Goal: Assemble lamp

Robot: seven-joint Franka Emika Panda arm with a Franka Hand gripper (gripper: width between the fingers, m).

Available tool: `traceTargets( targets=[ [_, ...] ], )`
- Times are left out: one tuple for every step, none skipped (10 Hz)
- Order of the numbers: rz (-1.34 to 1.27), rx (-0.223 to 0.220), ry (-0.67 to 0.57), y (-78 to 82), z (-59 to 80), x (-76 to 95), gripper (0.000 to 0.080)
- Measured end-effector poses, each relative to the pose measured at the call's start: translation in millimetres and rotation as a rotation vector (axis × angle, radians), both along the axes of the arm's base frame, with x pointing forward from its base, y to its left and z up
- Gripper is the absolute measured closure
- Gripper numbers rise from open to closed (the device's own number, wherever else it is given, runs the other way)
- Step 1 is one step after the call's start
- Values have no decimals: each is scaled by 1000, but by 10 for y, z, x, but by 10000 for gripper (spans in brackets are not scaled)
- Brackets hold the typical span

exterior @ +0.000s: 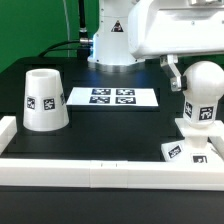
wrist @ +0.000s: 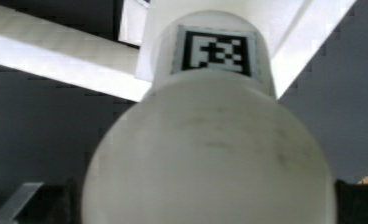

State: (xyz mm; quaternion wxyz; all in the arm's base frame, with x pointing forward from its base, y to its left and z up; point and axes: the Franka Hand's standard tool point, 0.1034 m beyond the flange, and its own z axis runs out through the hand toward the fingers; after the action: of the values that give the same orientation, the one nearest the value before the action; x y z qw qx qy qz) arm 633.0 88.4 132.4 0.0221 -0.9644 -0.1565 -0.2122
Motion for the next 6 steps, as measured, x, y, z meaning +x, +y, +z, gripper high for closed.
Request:
traceTargets(
  targets=[
    [1,-1,5,-4,71,-1,101],
    [3,-3,15,-10,156,-9,100],
    [4,-5,25,-15,242,-8,100],
    [5,-5,33,-22,311,12,100],
    [5,-5,32,-18,287,10,100],
    [5,-5,49,-12,270,-9,100]
  ],
)
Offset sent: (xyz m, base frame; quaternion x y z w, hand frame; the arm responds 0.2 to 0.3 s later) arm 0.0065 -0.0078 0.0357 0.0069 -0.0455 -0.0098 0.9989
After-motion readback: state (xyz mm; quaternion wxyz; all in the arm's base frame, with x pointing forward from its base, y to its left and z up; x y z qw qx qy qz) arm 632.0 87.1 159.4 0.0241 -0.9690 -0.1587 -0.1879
